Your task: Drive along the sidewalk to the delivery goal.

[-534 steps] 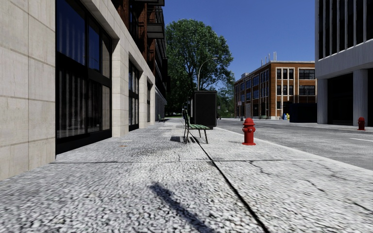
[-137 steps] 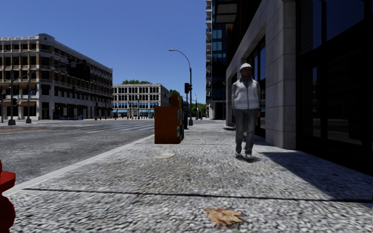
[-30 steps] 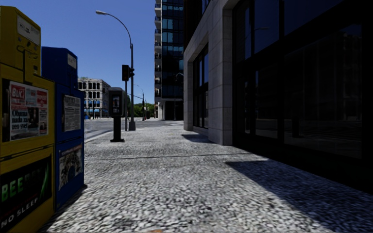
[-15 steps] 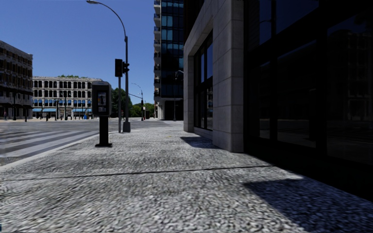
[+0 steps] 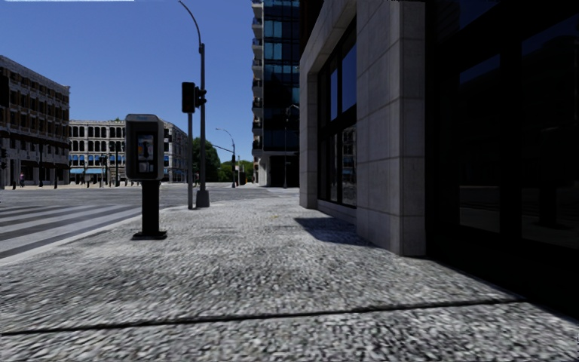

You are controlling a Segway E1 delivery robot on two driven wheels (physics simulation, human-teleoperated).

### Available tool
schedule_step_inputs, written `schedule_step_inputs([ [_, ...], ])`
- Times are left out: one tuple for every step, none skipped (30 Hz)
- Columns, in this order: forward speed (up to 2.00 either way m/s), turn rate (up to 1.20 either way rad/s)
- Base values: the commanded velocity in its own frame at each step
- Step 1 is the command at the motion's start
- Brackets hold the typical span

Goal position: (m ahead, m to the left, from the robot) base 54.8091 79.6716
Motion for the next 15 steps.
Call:
schedule_step_inputs([
  [1.99,0.26],
  [1.99,0.26],
  [1.99,0.26],
  [1.99,0.25],
  [1.99,0.25],
  [1.99,0.25],
  [1.99,0.25],
  [1.99,0.25],
  [1.99,0.25],
  [1.99,0.25],
  [1.99,0.25],
  [1.99,0.25],
  [1.99,0.25],
  [1.99,0.25],
  [1.99,0.25],
])
